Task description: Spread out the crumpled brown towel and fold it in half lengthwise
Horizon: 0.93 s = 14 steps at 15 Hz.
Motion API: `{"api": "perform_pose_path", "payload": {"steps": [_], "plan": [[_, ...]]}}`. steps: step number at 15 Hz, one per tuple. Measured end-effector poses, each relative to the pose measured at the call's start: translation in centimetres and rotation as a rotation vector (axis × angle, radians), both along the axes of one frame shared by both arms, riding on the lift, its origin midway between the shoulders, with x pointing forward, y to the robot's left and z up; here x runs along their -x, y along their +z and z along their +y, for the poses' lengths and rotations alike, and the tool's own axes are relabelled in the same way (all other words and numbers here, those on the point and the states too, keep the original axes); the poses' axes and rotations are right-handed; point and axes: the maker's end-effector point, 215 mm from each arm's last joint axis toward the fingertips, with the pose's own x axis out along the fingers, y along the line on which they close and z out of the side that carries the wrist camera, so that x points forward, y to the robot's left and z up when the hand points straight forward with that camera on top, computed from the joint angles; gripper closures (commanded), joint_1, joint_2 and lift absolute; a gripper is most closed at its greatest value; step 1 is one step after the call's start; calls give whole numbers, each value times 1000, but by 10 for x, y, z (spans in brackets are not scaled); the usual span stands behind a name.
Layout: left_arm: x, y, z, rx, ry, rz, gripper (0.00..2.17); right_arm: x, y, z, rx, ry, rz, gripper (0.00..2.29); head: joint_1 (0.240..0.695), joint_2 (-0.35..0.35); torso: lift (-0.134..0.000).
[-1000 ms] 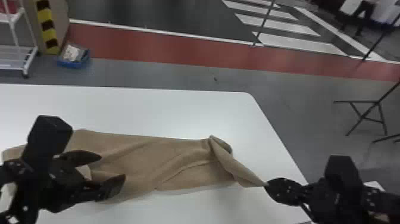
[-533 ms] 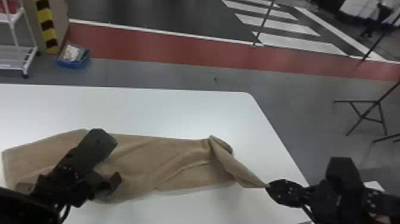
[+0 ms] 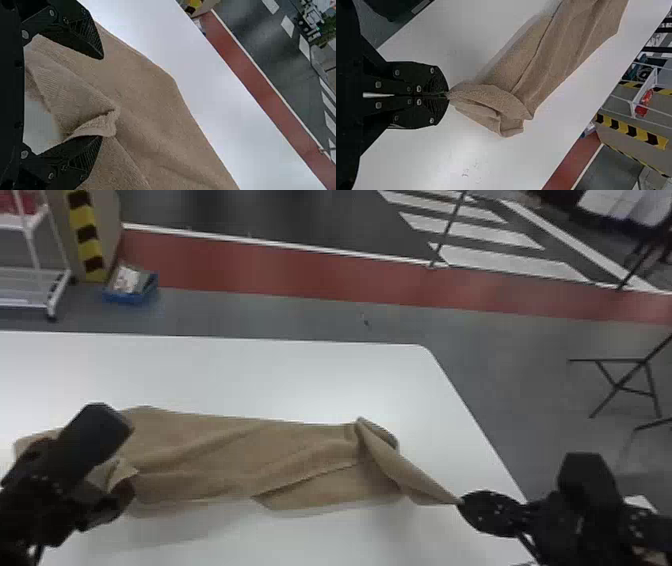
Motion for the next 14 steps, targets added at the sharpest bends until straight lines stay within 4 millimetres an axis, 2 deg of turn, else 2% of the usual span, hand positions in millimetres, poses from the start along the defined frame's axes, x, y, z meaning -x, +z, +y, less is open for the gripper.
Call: {"api": "perform_pose_path", "payload": {"steps": [2, 6, 12, 14], "plan": [[14, 0, 30, 19, 74, 46, 265, -3, -1, 1, -6, 1, -2, 1386, 695, -240, -125], [43, -16, 82, 17, 223, 140, 262, -5, -2, 0, -8, -1, -3, 1386, 695, -169, -125], [67, 5, 166, 94, 446, 131, 262, -7, -5, -10, -4, -15, 2, 1386, 695, -43, -125], [80, 4, 189, 104, 517, 146, 252, -8, -3, -21, 10, -29, -1, 1386, 695, -25, -125]]}}
